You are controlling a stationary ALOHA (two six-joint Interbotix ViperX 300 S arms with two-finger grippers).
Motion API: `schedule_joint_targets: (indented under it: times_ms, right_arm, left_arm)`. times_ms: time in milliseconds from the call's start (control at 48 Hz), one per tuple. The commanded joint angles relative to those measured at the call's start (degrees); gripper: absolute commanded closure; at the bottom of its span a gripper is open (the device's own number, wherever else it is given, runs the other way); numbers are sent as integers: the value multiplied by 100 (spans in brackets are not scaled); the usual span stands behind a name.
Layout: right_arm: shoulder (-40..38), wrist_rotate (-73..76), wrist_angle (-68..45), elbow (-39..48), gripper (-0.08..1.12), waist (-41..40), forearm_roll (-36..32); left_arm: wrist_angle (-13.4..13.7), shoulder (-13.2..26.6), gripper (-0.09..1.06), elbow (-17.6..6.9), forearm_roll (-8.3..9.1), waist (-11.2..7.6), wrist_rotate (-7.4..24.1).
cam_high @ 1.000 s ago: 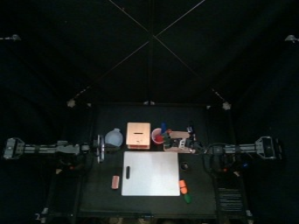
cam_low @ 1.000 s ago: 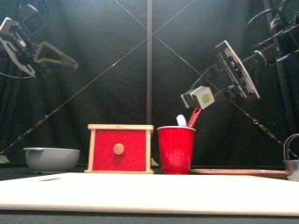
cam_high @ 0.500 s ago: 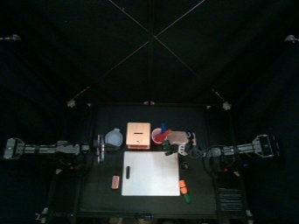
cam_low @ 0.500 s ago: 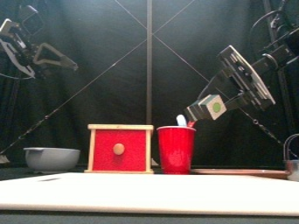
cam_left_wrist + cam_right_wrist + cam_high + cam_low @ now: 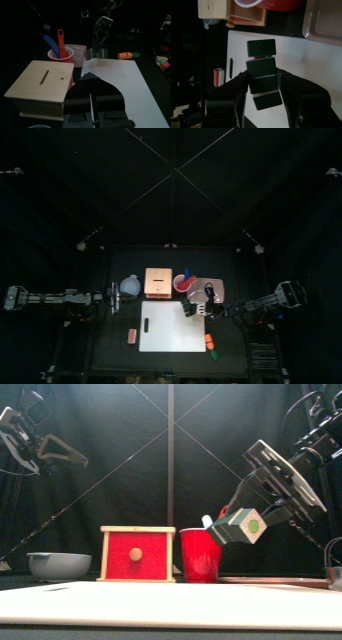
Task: Place sushi on board then cut the sushi with the knife then place the pieces on the plate
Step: Place the sushi on the board
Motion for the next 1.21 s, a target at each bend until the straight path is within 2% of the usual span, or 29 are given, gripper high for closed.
schedule_joint_targets:
  times_ms: [21,562,938,1208]
  right_arm:
    - [35,-9,-246,-229,52,176,88]
    - [940,-44,-1266,-905,52,721,563]
    - [1459,-149,-1503,-1362,52,976,1020]
    - [1626,-1389,-1819,-1916,52,1037,2092]
  left_arm:
    - [-18,18,100,-70,0,0,9]
    - [-9,9,100,-26,0,9,0]
    - [-9,9,100,35,0,9,0]
    - [-9,9,100,70,0,0,0]
